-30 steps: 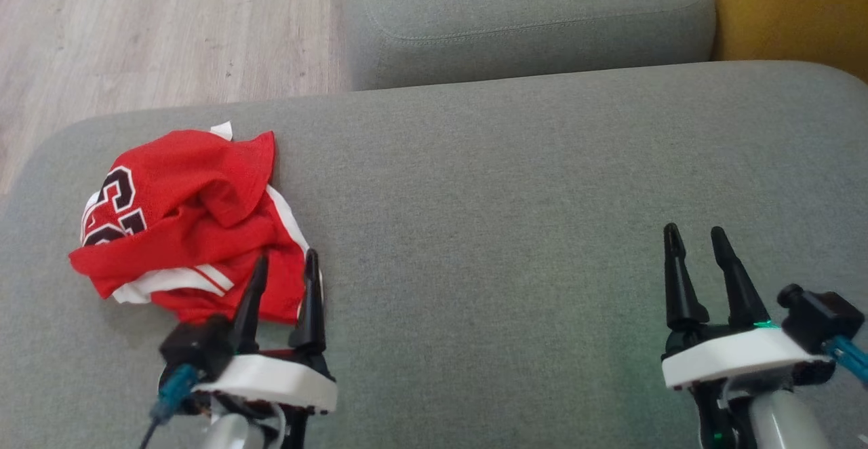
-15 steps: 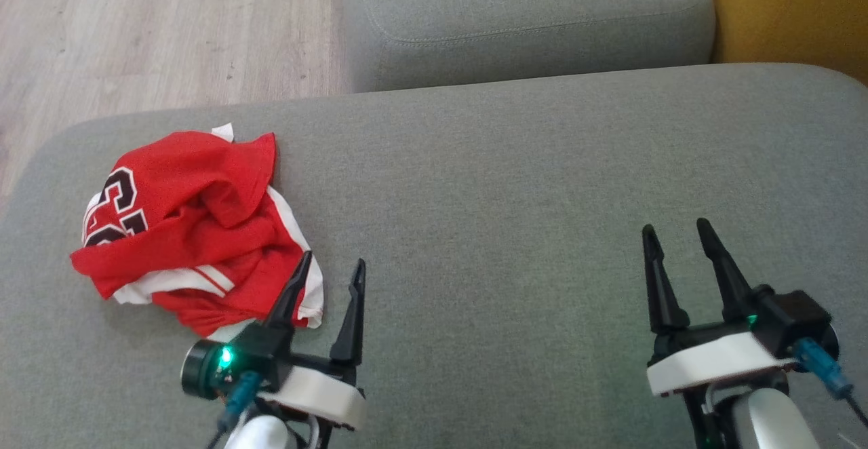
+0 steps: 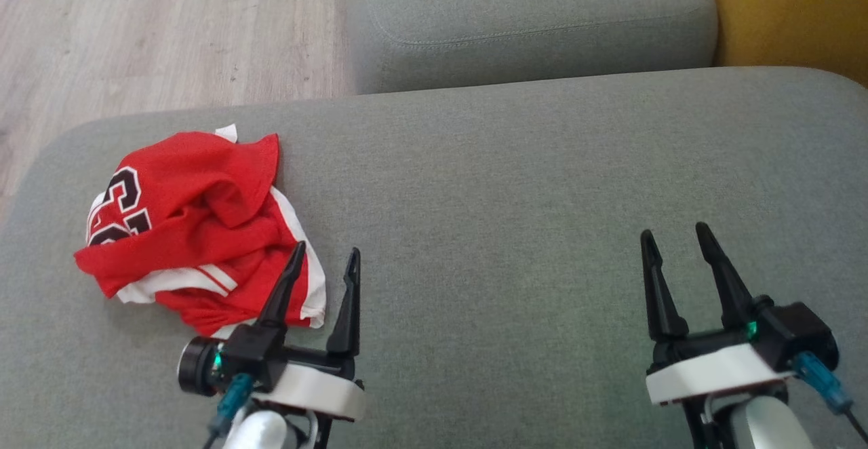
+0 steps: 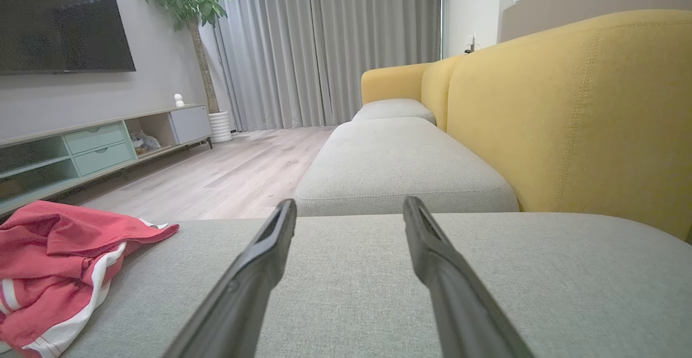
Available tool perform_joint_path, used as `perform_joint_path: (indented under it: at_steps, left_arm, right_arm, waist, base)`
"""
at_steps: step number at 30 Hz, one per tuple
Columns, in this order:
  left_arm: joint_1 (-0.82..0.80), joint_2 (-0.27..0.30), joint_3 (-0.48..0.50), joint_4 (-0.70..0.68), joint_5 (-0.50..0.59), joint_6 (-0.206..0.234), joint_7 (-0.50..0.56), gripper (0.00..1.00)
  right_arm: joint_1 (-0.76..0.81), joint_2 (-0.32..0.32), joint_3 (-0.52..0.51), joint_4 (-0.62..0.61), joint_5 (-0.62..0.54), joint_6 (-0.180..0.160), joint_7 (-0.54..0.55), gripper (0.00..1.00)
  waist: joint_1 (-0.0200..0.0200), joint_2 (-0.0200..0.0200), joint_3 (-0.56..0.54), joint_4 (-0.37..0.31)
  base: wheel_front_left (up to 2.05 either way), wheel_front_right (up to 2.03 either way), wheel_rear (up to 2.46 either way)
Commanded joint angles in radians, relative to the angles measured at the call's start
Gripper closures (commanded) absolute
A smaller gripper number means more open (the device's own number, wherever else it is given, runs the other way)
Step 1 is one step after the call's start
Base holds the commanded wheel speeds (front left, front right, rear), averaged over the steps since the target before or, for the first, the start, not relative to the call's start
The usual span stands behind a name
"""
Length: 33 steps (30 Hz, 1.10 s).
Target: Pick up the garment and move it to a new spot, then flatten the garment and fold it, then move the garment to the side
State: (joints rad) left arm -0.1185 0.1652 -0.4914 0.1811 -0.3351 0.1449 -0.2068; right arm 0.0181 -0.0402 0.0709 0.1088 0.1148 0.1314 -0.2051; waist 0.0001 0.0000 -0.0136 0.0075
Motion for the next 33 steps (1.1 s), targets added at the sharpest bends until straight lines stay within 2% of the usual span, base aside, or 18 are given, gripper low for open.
perform_joint_path:
  at_steps: [1,9,18,26,33]
  left_arm:
    - [-0.026,-0.005,0.043,-0.034,0.008,-0.01,-0.014,0.0]
    - [0.022,-0.065,0.143,0.01,-0.006,-0.087,-0.037,0.0]
    - [0.019,-0.098,0.171,0.14,0.023,-0.146,-0.055,0.0]
    - [0.009,-0.11,0.193,0.16,0.029,-0.164,-0.055,0.0]
    - [0.011,-0.114,0.217,0.154,0.043,-0.158,-0.055,0.0]
  right_arm:
    - [-0.01,-0.009,0.023,-0.031,-0.004,-0.001,-0.015,0.0]
    - [0.005,-0.01,0.013,0.017,0.079,-0.001,-0.039,0.0]
    - [-0.004,-0.01,0.022,0.088,0.061,-0.001,-0.057,0.0]
    - [-0.011,-0.01,0.016,0.097,0.067,-0.001,-0.057,0.0]
    - [-0.006,-0.01,0.028,0.097,0.073,-0.001,-0.057,0.0]
  waist:
    - [-0.0001,0.0,0.0,0.001]
    - [-0.0001,0.0,-0.001,0.001]
    - [-0.0001,0.0,-0.005,-0.005]
    - [-0.0001,0.0,-0.006,0.0]
    - [-0.0001,0.0,-0.014,0.038]
  base:
    - [0.0,0.0,0.0]
    - [0.0,0.0,0.0]
    - [0.0,0.0,0.0]
    - [0.0,0.0,0.0]
    - [0.0,0.0,0.0]
